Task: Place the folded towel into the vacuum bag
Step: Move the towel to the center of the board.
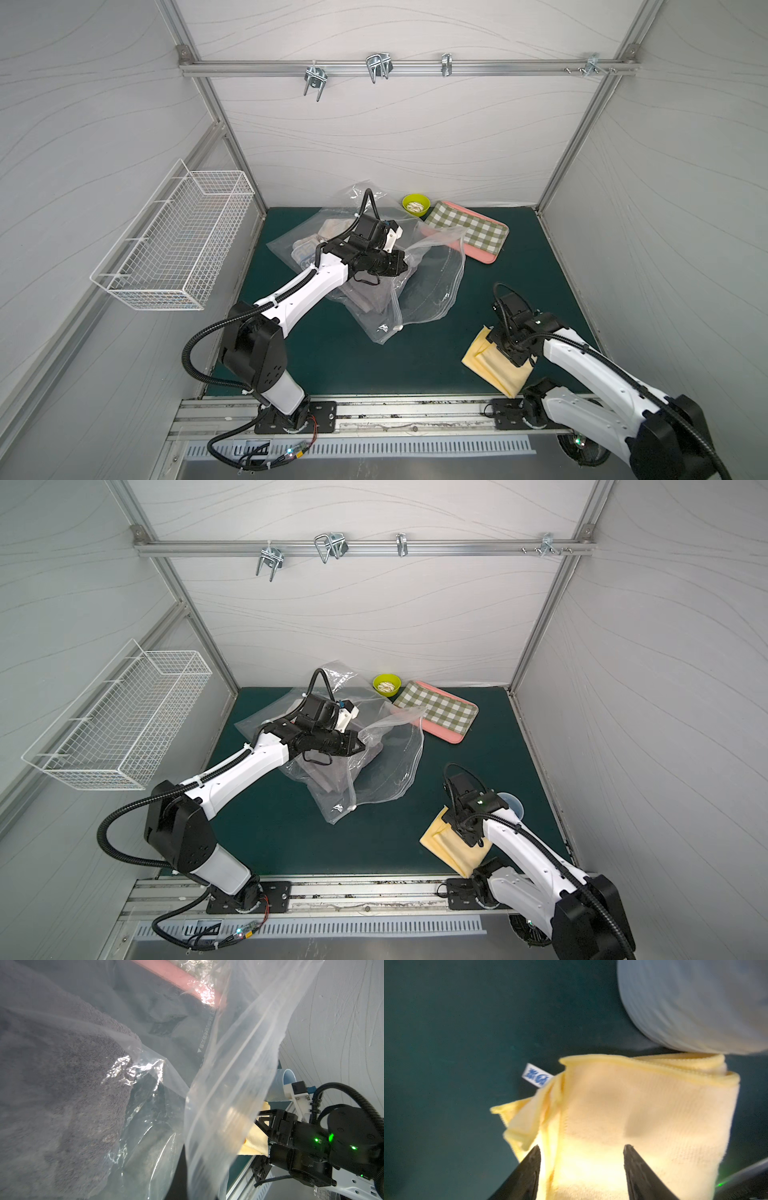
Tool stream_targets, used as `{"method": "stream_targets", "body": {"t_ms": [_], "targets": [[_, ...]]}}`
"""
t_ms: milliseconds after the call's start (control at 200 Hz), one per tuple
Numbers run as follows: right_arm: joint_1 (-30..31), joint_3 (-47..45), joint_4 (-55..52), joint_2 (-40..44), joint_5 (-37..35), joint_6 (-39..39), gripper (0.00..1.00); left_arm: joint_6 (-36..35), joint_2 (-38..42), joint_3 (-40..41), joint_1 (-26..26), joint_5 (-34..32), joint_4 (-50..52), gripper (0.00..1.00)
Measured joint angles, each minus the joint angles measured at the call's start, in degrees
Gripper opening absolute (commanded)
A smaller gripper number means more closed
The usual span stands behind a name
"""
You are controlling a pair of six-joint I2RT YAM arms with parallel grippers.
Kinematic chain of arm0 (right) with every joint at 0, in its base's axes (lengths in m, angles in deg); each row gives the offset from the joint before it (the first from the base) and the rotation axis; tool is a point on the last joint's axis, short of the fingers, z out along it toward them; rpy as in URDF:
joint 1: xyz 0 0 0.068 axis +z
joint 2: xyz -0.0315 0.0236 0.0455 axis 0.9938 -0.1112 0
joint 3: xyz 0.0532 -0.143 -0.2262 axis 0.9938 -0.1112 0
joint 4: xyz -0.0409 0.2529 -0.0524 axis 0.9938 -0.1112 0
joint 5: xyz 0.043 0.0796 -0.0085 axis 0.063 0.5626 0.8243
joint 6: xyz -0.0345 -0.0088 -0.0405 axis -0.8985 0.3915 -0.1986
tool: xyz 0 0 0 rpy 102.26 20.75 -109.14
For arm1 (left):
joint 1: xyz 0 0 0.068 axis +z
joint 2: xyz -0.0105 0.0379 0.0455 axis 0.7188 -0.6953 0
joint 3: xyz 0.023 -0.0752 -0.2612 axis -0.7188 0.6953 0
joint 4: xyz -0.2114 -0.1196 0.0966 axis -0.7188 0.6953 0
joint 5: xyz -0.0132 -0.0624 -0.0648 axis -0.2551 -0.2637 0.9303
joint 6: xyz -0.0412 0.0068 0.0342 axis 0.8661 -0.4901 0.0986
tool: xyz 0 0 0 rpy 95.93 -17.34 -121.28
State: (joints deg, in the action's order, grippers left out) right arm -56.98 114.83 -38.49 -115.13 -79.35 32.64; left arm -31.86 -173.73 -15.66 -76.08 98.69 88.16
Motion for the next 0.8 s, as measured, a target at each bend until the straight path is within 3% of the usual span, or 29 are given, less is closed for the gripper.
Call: {"method": "stream_targets", "body": {"t_ms": [220, 345, 520, 650, 796], "targets": [[-1.1, 1.7, 8.3, -13.0, 5.4, -4.8, 0.62, 0.3, -0.1, 0.0, -0.5, 0.0, -0.3, 0.00], [0.0, 7.8, 12.1, -22.3, 8.1, -9.0, 0.60, 0.4, -0.1, 0.0, -0.9, -0.1, -0.3, 0.00], [2.9, 18.4, 28.4, -34.2, 16.5, -17.4, 0.62, 0.3, -0.1, 0.0, -1.1, -1.1, -0.2, 0.00], [3.8, 23.0, 29.8, -33.9, 17.9, -22.9, 0.62, 0.3, -0.1, 0.0, -1.1, -2.1, -0.2, 0.00], [2.9, 24.6, 26.4, -27.9, 16.1, -27.8, 0.63, 0.2, -0.3, 0.0, -1.2, -3.3, 0.3, 0.00]]}}
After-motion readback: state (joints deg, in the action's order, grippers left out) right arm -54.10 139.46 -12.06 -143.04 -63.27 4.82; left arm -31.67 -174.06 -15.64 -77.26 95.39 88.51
